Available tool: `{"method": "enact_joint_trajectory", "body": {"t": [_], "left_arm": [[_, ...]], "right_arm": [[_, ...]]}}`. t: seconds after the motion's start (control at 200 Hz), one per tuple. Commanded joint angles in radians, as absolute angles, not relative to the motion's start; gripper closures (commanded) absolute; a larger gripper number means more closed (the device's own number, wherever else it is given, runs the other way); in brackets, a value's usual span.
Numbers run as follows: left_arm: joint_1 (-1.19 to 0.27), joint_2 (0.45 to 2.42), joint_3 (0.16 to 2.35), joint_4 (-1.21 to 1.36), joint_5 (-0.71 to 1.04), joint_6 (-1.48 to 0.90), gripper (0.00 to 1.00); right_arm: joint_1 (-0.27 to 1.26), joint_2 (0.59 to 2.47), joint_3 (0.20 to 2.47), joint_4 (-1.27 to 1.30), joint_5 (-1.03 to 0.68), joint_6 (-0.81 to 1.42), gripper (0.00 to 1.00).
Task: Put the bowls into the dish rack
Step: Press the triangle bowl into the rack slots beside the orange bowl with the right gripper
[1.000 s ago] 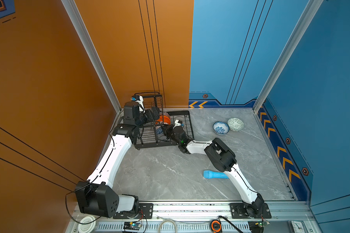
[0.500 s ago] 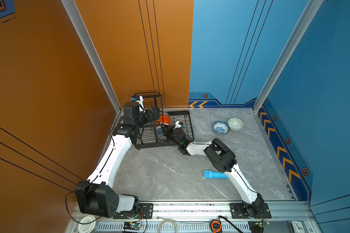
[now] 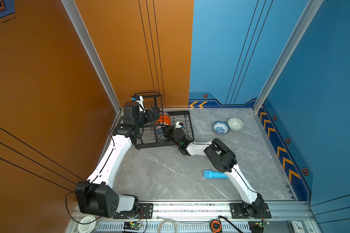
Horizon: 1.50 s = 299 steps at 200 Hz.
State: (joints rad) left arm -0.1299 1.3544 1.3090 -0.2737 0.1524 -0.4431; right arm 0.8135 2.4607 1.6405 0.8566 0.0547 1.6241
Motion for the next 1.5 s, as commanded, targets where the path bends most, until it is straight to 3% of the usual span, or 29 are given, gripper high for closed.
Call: {"method": "enact_joint_trajectory", "body": {"t": [0.0,0.531,1.491], "left_arm": [[-0.117,1.361,1.287,-0.273,0.179,-0.455,0.02],[-0.111,1.362,1.288,-0.274,0.185,-0.459,0.02],[-0.105,1.364,1.286,-0.272,0.190,-0.466,0.02]], "right_arm": [[0.819,2.424,1.621,0.798,0.064,1.623,0.77],[0.811,2.416,1.623,0.799,0.063,1.620,0.68],[0.794,2.413,1.624,0.836,0.018,1.598,0.63]]}}
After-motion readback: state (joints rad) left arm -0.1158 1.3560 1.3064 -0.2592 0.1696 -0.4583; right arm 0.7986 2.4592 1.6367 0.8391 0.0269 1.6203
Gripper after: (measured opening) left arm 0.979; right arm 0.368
